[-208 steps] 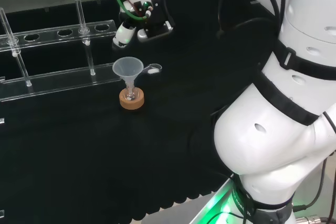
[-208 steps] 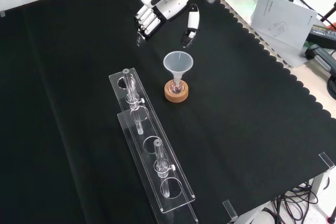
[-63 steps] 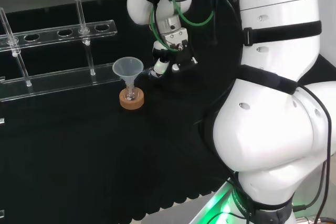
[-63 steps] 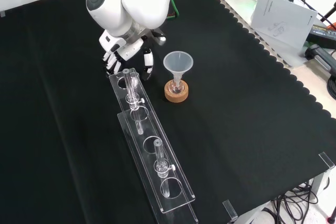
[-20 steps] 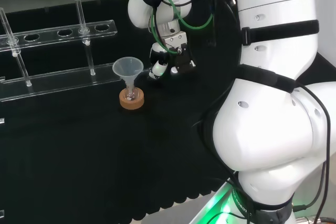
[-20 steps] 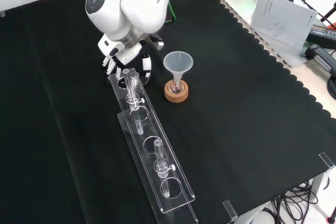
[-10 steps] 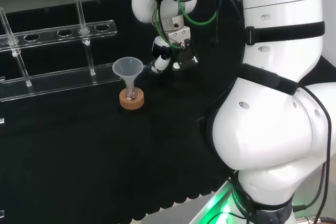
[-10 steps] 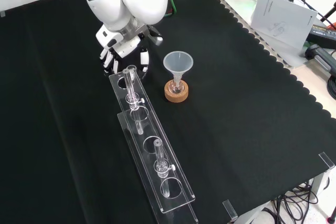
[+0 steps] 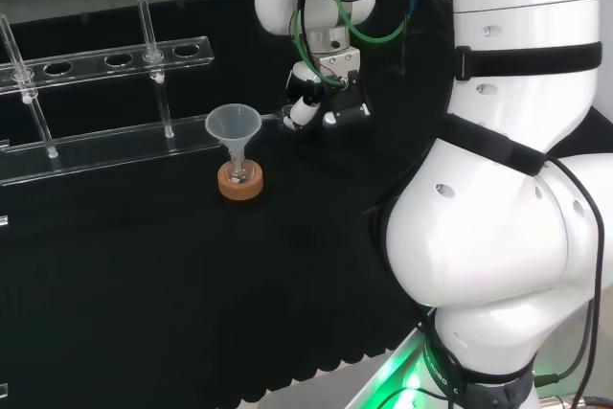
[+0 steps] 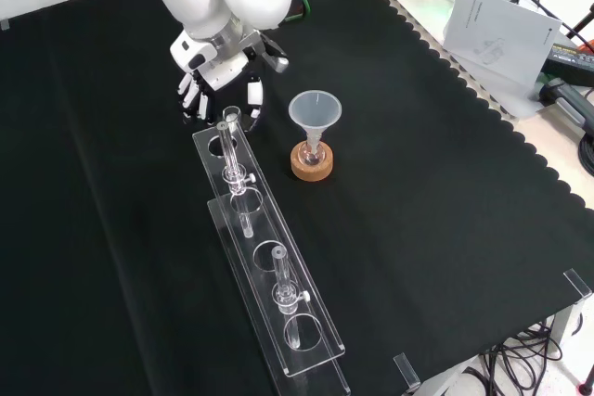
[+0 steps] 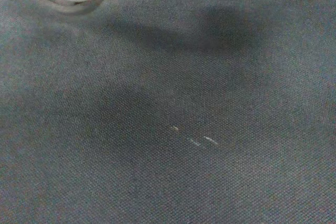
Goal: Pick up the weighing funnel.
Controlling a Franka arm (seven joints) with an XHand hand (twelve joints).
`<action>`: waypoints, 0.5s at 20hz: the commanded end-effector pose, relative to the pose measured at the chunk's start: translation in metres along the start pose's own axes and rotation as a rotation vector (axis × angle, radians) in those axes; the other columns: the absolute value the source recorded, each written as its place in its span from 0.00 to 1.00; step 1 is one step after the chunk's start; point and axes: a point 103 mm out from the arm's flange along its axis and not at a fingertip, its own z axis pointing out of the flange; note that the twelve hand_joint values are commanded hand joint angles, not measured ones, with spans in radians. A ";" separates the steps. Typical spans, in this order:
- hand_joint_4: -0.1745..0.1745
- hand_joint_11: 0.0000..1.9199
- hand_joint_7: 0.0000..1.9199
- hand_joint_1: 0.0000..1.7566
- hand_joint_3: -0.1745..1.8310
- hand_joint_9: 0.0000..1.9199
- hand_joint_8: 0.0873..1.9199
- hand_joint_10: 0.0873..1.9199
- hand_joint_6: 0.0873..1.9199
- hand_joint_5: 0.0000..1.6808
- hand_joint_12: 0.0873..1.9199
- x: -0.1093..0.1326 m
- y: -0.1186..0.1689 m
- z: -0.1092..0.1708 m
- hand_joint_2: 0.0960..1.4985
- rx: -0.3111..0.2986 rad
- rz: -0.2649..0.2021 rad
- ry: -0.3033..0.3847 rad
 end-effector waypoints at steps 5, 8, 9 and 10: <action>1.00 0.23 0.22 0.60 0.42 0.40 0.33 0.26 0.49 0.65 0.66 -0.010 -0.006 -0.016 0.45 -0.082 0.005 0.041; 1.00 0.23 0.22 0.60 0.42 0.40 0.33 0.26 0.49 0.65 0.66 -0.014 -0.008 -0.021 0.46 -0.103 0.010 0.054; 1.00 0.23 0.22 0.60 0.42 0.40 0.33 0.26 0.49 0.65 0.66 -0.016 -0.009 -0.023 0.46 -0.109 0.013 0.059; 1.00 0.23 0.22 0.60 0.42 0.40 0.33 0.26 0.50 0.65 0.66 -0.017 -0.009 -0.024 0.46 -0.114 0.014 0.061</action>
